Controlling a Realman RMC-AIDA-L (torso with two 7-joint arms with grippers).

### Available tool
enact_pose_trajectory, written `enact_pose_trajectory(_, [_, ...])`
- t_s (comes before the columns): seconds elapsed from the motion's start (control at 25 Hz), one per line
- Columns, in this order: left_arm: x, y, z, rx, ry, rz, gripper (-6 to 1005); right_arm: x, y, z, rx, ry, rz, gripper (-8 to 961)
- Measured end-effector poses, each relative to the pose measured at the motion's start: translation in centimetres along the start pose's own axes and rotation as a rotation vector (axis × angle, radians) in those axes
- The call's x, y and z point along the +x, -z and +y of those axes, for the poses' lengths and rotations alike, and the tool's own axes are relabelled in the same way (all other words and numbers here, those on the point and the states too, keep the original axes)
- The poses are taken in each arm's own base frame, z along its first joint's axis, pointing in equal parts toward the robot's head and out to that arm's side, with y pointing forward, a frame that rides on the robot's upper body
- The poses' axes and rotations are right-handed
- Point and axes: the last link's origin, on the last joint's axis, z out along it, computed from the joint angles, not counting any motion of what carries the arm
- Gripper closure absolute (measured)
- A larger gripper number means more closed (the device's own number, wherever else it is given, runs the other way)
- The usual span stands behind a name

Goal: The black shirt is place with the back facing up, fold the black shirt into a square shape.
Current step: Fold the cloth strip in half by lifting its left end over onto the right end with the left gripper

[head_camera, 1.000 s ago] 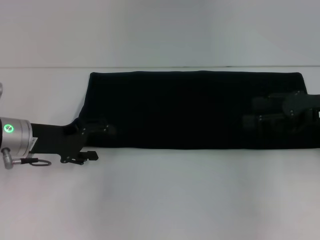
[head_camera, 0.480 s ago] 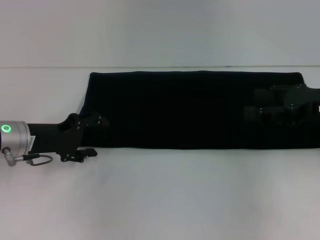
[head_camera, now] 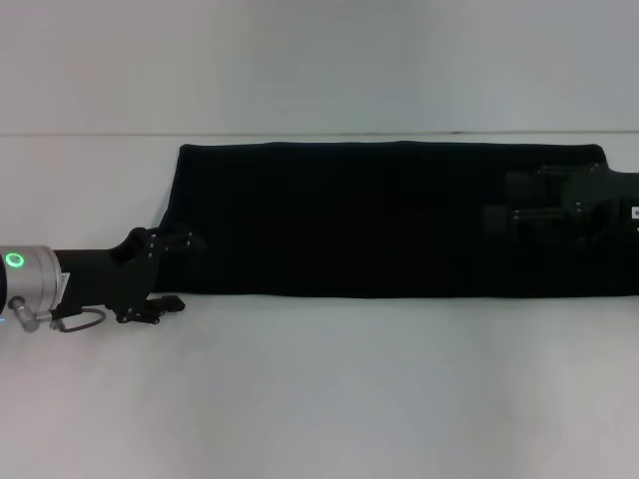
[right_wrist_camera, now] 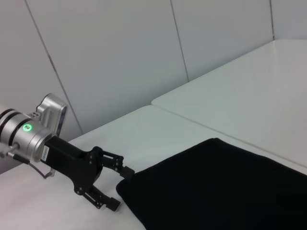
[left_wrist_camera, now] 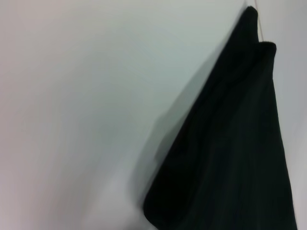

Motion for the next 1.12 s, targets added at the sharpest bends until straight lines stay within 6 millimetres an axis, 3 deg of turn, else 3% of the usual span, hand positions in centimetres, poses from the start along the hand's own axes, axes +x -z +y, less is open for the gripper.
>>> enact_pose_trajectory(1.12, [1.1,0.1,-0.4,0.018,-0.010,0.077,67,-1.0,-0.1,-0.2,0.014,-0.006,-0.056,116])
